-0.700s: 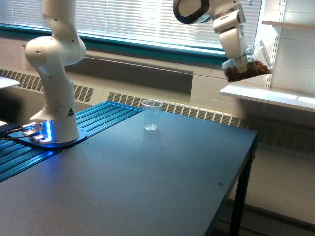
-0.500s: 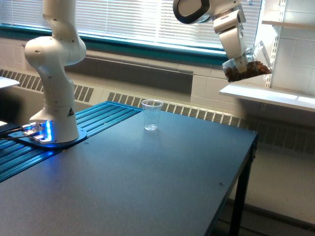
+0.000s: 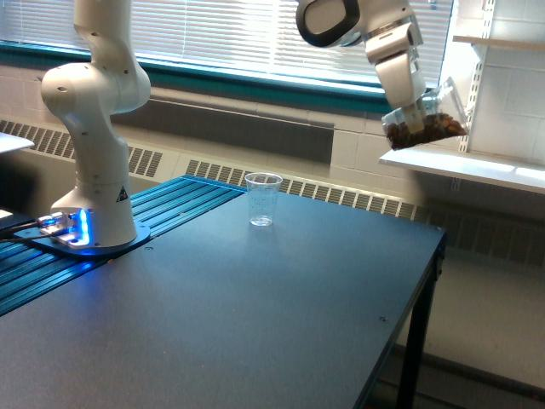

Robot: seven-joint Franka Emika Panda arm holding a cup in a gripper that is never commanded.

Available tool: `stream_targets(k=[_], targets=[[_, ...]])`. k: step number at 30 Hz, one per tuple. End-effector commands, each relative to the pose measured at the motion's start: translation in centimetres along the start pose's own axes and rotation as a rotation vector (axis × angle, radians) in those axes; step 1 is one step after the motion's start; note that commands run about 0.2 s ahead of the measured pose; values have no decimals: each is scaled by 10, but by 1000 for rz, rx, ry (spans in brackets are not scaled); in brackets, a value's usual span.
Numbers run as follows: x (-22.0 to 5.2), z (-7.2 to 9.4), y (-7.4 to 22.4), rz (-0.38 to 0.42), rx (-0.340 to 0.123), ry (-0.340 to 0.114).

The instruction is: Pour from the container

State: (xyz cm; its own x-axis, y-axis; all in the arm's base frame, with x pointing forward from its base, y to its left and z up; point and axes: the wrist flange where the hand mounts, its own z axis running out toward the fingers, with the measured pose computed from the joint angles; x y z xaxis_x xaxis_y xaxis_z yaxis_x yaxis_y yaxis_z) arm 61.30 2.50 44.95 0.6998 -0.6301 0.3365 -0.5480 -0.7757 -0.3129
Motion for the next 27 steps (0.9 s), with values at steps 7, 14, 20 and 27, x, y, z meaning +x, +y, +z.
stream_targets(k=[7,14,20,27], targets=[[-49,6,7,-89,-13,1],[-66,9,12,-111,-21,11],[-83,14,15,-137,-25,23],[-113,21,21,-181,-32,21]])
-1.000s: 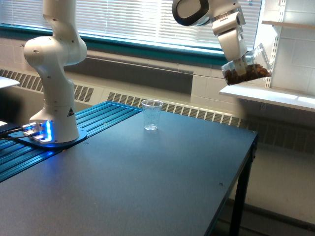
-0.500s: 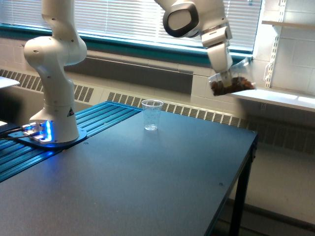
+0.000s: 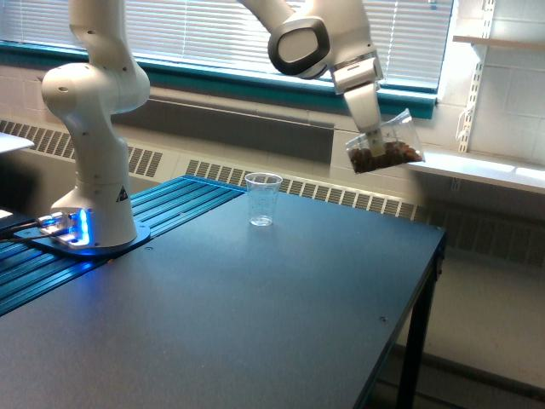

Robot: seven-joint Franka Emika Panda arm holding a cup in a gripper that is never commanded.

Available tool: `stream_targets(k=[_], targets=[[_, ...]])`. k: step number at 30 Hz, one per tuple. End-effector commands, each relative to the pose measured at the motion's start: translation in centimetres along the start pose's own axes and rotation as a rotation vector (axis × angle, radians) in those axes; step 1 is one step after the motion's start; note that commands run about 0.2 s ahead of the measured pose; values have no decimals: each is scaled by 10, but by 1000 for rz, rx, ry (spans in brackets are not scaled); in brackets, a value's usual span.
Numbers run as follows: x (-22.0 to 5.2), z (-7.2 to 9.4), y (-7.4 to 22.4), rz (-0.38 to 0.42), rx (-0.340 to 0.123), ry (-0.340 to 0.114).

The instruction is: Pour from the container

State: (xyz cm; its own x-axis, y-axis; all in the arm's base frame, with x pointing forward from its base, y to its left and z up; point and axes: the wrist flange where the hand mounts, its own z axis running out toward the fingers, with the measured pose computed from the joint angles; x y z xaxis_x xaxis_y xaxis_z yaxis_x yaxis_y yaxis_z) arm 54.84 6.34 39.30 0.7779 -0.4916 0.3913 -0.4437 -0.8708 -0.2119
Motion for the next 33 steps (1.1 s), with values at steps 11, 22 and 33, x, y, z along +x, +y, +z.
stream_targets(k=[11,22,33], targets=[[-69,2,-9,-69,18,11],[-117,8,-7,-134,11,0],[-171,12,-2,-200,8,-31]])
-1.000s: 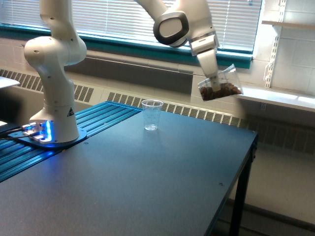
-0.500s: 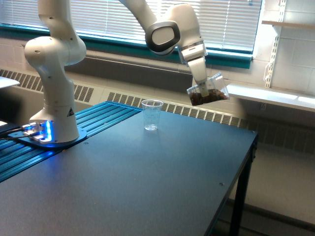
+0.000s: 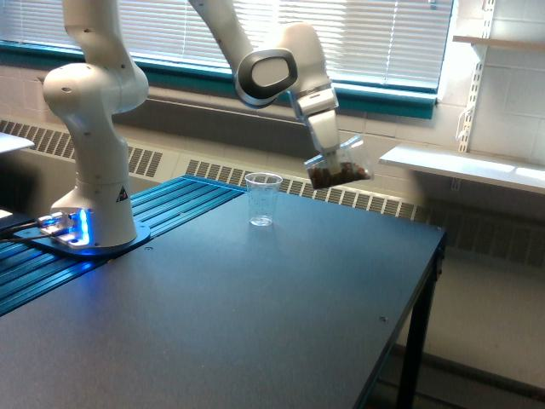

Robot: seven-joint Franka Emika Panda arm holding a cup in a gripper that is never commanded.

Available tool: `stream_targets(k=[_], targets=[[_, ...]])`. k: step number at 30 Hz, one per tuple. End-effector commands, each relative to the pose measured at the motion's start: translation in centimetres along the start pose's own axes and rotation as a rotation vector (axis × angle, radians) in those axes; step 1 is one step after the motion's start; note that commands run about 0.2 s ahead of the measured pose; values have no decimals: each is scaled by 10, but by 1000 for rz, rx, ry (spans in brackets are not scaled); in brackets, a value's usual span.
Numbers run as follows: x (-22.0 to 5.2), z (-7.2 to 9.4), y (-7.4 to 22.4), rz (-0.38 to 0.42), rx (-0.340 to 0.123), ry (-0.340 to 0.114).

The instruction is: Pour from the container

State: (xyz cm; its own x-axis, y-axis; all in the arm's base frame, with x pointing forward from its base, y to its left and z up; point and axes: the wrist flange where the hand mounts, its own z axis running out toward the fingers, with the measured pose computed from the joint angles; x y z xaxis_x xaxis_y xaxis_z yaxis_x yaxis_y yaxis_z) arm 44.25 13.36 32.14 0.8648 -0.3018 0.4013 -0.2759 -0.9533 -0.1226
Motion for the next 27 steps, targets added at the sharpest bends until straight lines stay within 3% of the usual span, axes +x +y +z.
stream_targets(k=[1,11,27], targets=[[-29,-4,-9,0,15,-5],[-73,-2,-6,-67,2,-27],[-113,-12,-17,-146,13,-35]])
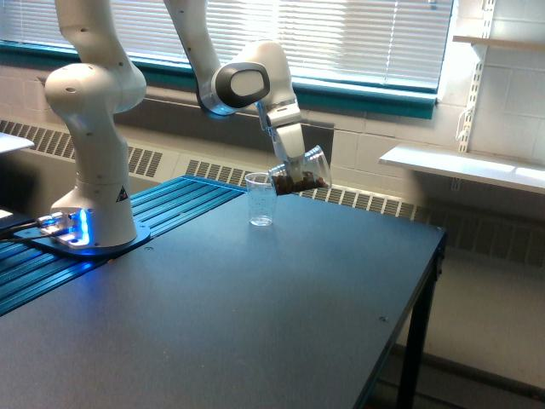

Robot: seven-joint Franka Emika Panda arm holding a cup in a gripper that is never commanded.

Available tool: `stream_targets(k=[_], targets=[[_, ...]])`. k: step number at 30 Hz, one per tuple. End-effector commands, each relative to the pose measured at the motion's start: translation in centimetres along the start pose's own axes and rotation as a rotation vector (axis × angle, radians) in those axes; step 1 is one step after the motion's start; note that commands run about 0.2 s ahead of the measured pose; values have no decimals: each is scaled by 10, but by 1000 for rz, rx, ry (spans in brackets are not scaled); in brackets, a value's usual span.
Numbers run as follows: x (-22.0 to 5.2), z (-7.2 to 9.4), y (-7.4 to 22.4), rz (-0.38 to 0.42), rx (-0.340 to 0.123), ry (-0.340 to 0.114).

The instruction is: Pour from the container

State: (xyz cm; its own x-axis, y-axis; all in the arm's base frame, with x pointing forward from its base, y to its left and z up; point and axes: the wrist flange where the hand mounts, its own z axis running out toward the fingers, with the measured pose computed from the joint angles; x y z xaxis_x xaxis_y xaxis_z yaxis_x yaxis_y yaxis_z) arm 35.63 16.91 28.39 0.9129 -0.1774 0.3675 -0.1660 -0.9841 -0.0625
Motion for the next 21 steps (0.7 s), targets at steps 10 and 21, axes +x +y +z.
stream_targets(k=[10,21], targets=[[-26,-15,-31,-49,32,16],[-60,-23,-47,-100,36,11]])
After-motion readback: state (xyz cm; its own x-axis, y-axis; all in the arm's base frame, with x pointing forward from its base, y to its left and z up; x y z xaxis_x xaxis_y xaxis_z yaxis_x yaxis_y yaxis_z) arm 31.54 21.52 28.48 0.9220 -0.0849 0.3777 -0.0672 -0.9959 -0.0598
